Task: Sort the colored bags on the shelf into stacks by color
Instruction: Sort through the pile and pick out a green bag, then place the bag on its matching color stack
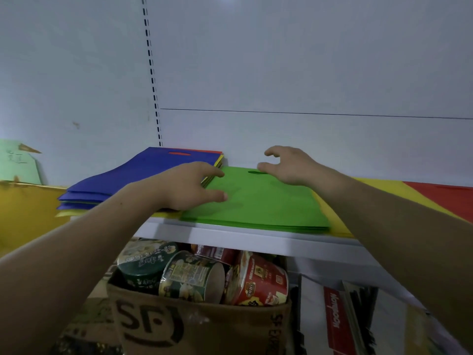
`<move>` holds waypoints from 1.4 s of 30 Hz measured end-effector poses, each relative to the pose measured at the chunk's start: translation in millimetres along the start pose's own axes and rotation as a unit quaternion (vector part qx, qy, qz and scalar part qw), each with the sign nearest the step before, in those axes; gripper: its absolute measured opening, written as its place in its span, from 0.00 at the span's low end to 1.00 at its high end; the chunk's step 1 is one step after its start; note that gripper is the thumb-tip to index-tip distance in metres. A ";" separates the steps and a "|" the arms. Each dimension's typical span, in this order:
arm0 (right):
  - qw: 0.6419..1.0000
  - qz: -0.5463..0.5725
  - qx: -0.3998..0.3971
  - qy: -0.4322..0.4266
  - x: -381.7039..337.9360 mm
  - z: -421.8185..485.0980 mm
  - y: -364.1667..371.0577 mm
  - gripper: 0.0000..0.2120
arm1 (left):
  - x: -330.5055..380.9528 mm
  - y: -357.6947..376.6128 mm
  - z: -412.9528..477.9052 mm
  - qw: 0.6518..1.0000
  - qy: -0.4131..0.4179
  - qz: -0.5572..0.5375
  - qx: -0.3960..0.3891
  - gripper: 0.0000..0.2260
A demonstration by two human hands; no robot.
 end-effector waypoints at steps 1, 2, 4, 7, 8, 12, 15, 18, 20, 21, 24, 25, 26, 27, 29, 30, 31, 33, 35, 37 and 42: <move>1.000 0.013 0.004 -0.006 -6.3 0.8 -0.6 0.28 | -0.9 -2.4 -2.6 1.000 -0.007 -0.010 0.013 0.28; 1.000 0.025 0.008 -0.012 -12.5 1.7 -1.0 0.28 | -2.2 -4.7 -5.5 0.999 -0.012 -0.017 0.027 0.28; 0.999 0.038 0.012 -0.026 -25.8 2.7 -0.1 0.28 | -5.6 -8.5 -12.4 0.999 -0.015 -0.020 0.046 0.28; 0.998 0.046 0.011 -0.041 -47.6 6.2 6.8 0.29 | -18.5 -14.9 -21.8 0.998 -0.025 -0.012 0.053 0.27; 0.998 0.044 0.011 -0.045 -55.5 8.2 10.2 0.29 | -24.7 -17.4 -24.3 0.998 -0.028 -0.008 0.053 0.27; 0.998 0.033 0.008 -0.061 -91.1 18.5 26.6 0.28 | -54.6 -31.0 -31.1 0.998 -0.032 -0.004 0.059 0.28; 0.997 0.023 0.009 -0.068 -124.0 26.1 42.0 0.28 | -83.7 -43.2 -36.1 0.998 -0.034 -0.006 0.057 0.29; 0.998 0.014 0.006 -0.060 -156.6 33.1 60.9 0.29 | -120.7 -55.6 -40.1 0.998 -0.034 -0.006 0.053 0.29; 0.999 0.012 0.006 -0.048 -176.6 37.7 73.3 0.29 | -148.2 -64.4 -41.5 0.998 -0.036 -0.013 0.052 0.28; 0.999 0.012 0.006 -0.039 -185.5 39.6 78.6 0.29 | -162.2 -68.8 -41.7 0.998 -0.037 -0.015 0.051 0.28; 1.000 0.006 0.009 -0.008 -205.6 43.2 93.8 0.29 | -202.0 -78.5 -40.0 0.998 -0.036 -0.020 0.043 0.27; 1.000 0.001 0.011 0.001 -209.8 43.8 97.7 0.29 | -214.1 -80.0 -38.5 0.998 -0.037 -0.023 0.039 0.26; 1.000 -0.004 0.014 0.011 -212.8 43.8 100.9 0.29 | -225.1 -80.5 -36.7 0.998 -0.039 -0.028 0.035 0.26; 1.000 -0.009 0.015 0.021 -214.7 43.0 103.4 0.29 | -234.9 -80.1 -34.8 0.998 -0.042 -0.033 0.031 0.26; 0.999 -0.023 0.015 0.044 -214.1 40.6 107.3 0.29 | -250.3 -77.9 -30.6 0.998 -0.047 -0.039 0.025 0.25; 0.998 -0.032 0.013 0.055 -212.4 39.4 109.0 0.29 | -256.1 -76.4 -28.7 0.998 -0.048 -0.040 0.022 0.25; 0.997 -0.042 0.011 0.066 -210.1 38.3 110.0 0.29 | -261.1 -75.0 -26.6 0.998 -0.049 -0.041 0.020 0.25; 0.995 -0.059 0.004 0.086 -204.5 36.8 112.0 0.30 | -268.4 -71.7 -22.8 0.997 -0.056 -0.048 0.017 0.24; 0.992 -0.075 -0.006 0.105 -197.7 36.1 112.9 0.31 | -272.8 -67.0 -18.8 0.996 -0.066 -0.059 0.011 0.23; 0.987 -0.095 -0.021 0.126 -189.0 37.0 114.7 0.33 | -274.6 -60.8 -14.4 0.995 -0.074 -0.067 0.006 0.22; 0.977 -0.130 -0.052 0.162 -170.7 38.1 124.1 0.34 | -273.1 -45.2 -10.9 0.991 -0.097 -0.087 -0.025 0.24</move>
Point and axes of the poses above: each hand's wrist, its own z-axis towards the middle knuckle, its own y-axis out of the palm, x = y × z, the point moved 6 cm from there along z, towards the middle knuckle, and after that the axes turned 14 degrees about x, right-handed, at the moved point
